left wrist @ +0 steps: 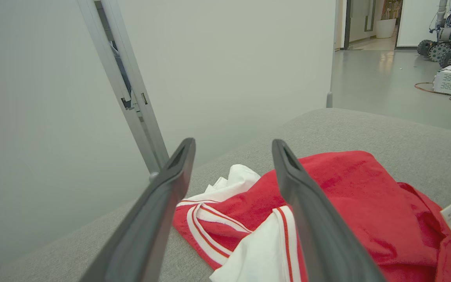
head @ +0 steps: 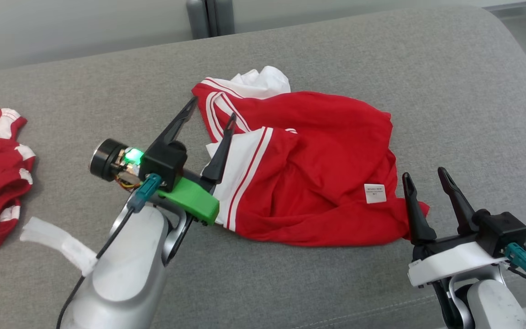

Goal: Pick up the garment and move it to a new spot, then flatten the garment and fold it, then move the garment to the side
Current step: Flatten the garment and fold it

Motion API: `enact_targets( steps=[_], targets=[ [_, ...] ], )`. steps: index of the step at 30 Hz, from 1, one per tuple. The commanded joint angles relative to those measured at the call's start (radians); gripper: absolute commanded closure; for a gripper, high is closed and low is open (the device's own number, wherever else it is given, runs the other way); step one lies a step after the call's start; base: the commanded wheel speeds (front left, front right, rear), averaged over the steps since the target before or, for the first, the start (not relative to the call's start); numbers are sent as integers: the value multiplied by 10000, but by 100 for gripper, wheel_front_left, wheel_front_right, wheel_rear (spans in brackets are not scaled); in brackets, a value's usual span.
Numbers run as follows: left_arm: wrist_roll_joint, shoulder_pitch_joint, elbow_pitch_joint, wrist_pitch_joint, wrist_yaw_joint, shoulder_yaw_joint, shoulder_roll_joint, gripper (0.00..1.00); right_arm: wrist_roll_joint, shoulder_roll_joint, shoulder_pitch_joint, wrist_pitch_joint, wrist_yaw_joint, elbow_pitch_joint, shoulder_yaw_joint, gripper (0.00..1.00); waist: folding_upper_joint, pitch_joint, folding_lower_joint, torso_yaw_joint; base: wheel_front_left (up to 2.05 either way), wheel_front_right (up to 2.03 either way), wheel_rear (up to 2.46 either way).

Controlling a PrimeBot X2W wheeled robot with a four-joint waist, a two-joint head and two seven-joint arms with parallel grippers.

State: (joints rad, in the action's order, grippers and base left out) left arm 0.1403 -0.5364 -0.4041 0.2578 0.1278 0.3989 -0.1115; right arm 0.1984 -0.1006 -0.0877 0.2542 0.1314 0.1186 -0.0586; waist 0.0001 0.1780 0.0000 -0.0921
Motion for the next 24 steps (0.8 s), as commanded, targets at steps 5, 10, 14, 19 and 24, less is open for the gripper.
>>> enact_targets(
  steps=[5,10,14,19,24],
  targets=[
    [633,-1412,-1044,19,35,1241,-305,0,-63,105,-323,68,-14,59,25,0,-1,740,0,-858,0,0,0],
    [1161,-2252,-2113,-29,37,2436,-589,0,-4,137,-456,93,-14,237,88,0,-1,920,0,-1146,0,0,0],
    [1588,-2602,-2869,-86,38,3335,-741,0,5,168,-482,101,-14,332,102,0,-1,997,0,-1260,0,0,0],
    [2235,-2947,-3837,-169,38,4300,-764,0,11,200,-630,101,-14,423,49,0,-1,1071,0,-1345,0,0,0],
    [2804,-3274,-4769,-371,39,5069,-705,0,33,211,-697,103,-14,479,13,0,-1,1159,0,-1403,0,0,0]
  ],
)
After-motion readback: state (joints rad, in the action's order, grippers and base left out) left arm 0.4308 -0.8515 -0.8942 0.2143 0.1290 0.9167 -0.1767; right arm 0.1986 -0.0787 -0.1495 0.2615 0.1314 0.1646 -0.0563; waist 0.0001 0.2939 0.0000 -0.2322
